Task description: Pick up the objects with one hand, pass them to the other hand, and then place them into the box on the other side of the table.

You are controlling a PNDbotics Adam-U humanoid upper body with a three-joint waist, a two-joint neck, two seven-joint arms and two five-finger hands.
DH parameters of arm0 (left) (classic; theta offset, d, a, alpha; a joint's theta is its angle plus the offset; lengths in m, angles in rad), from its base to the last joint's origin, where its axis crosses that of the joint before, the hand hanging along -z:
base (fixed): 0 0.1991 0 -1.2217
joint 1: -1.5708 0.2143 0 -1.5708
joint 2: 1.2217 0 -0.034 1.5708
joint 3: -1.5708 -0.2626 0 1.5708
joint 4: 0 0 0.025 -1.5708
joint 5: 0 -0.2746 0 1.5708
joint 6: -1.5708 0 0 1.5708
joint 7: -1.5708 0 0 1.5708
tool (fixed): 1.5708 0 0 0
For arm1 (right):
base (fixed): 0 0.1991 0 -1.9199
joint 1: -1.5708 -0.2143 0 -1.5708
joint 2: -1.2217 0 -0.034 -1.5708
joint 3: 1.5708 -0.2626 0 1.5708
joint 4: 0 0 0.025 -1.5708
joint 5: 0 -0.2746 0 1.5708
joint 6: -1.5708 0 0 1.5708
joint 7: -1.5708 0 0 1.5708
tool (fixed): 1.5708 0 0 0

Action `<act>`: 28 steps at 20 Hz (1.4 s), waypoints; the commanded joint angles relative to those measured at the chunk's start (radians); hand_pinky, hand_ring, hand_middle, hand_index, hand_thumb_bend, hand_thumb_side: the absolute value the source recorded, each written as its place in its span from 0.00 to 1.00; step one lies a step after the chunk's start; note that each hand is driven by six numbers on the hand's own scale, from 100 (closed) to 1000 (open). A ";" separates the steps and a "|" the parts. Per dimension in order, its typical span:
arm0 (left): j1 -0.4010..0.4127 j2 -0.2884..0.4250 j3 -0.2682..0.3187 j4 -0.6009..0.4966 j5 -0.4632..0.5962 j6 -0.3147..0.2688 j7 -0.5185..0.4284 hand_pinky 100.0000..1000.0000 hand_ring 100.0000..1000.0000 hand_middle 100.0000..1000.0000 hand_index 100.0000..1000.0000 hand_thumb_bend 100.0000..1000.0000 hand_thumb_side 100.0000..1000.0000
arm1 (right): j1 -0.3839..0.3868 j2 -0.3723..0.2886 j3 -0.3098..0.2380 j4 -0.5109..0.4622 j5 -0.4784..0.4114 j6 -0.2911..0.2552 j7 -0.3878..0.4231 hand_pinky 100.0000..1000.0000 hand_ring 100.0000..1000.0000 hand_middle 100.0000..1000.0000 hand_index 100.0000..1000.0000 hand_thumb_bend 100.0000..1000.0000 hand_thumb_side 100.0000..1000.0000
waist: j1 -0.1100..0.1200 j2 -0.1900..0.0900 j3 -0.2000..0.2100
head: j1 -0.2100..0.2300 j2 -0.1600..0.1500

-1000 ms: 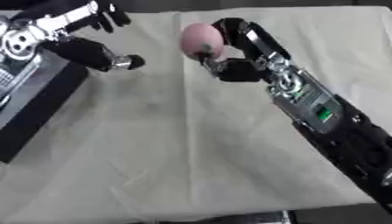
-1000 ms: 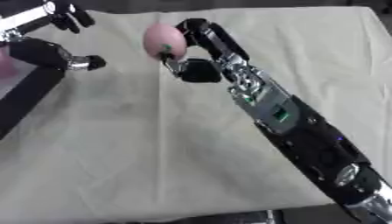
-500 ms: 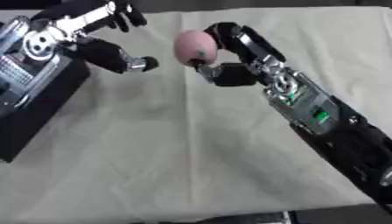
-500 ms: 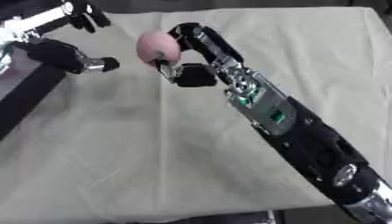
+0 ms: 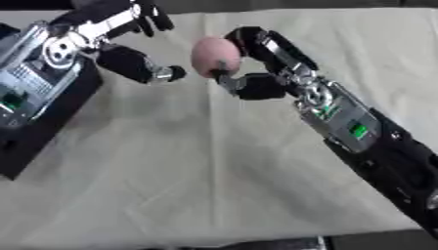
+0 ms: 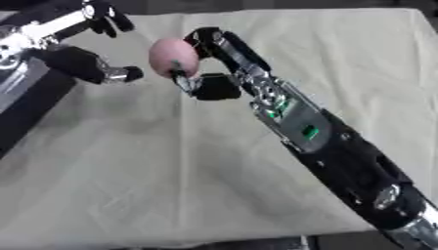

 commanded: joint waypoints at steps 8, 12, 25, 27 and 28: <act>-0.019 -0.032 0.003 0.020 -0.033 -0.038 -0.009 0.79 0.71 0.72 0.80 0.54 0.33 | -0.031 -0.004 0.012 -0.044 -0.009 0.004 0.023 0.76 0.60 0.62 0.52 0.13 0.00 | 0.016 -0.023 -0.005 | 0.007 -0.003; -0.018 -0.042 0.002 0.030 -0.042 -0.041 -0.007 0.79 0.71 0.72 0.80 0.54 0.32 | -0.034 -0.004 0.017 -0.052 -0.011 0.007 0.027 0.76 0.60 0.62 0.52 0.08 0.00 | 0.016 -0.021 -0.005 | 0.009 -0.003; -0.014 -0.049 -0.002 0.031 -0.030 -0.055 0.000 0.79 0.70 0.71 0.79 0.54 0.31 | -0.033 -0.006 0.026 -0.066 -0.006 0.012 0.037 0.76 0.59 0.62 0.52 0.03 0.00 | 0.015 -0.016 -0.006 | 0.012 -0.003; -0.014 -0.039 -0.006 0.012 -0.017 -0.054 -0.016 0.79 0.70 0.71 0.79 0.55 0.30 | -0.030 -0.008 0.026 -0.063 -0.001 0.013 0.036 0.76 0.59 0.62 0.52 0.04 0.00 | 0.016 -0.017 -0.006 | 0.013 -0.003; -0.015 -0.034 -0.008 0.000 -0.012 -0.053 -0.024 0.79 0.70 0.71 0.79 0.56 0.30 | -0.029 -0.009 0.025 -0.061 0.001 0.014 0.036 0.75 0.59 0.62 0.52 0.04 0.00 | 0.016 -0.017 -0.005 | 0.012 -0.003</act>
